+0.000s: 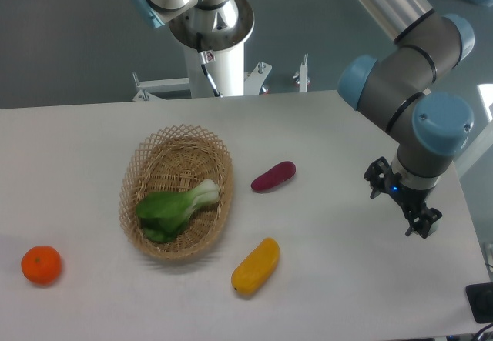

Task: Pick up the green vegetable from the basket

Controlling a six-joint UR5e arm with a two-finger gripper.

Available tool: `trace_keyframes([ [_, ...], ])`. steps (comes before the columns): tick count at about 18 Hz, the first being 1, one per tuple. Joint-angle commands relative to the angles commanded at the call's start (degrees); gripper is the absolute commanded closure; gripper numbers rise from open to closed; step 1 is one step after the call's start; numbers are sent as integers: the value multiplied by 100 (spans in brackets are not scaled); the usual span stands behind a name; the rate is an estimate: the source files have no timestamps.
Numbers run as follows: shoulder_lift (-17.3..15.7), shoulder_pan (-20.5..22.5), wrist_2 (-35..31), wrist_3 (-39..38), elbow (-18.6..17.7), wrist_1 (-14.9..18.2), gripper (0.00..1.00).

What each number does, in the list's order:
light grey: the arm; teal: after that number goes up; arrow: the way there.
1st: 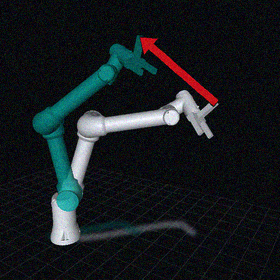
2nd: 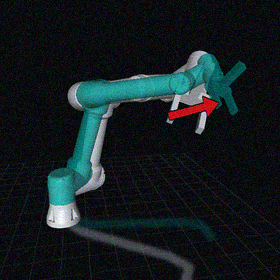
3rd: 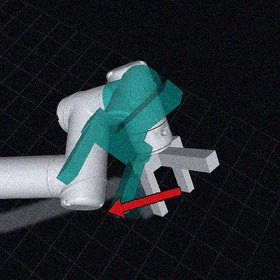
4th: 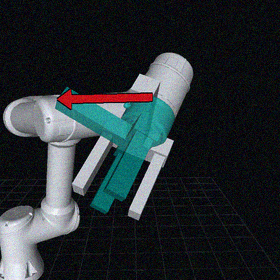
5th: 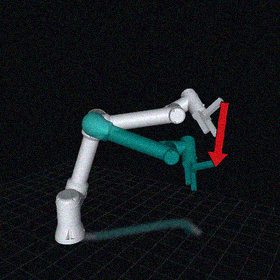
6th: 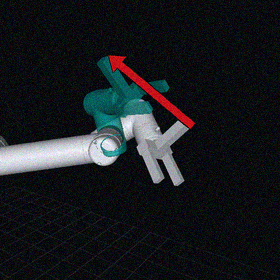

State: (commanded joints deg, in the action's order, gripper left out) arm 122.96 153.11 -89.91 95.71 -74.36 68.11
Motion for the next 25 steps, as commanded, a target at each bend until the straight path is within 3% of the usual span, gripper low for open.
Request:
trace_keyframes([
  [9, -18, 0, -18, -53, -9, 35, 0],
  [13, -193, -88, 26, -358, -298, 44, 0],
  [20, -360, -615, 53, -1431, -553, 35, 0],
  [25, -702, -1124, 79, -2064, -1106, 0, 0],
])
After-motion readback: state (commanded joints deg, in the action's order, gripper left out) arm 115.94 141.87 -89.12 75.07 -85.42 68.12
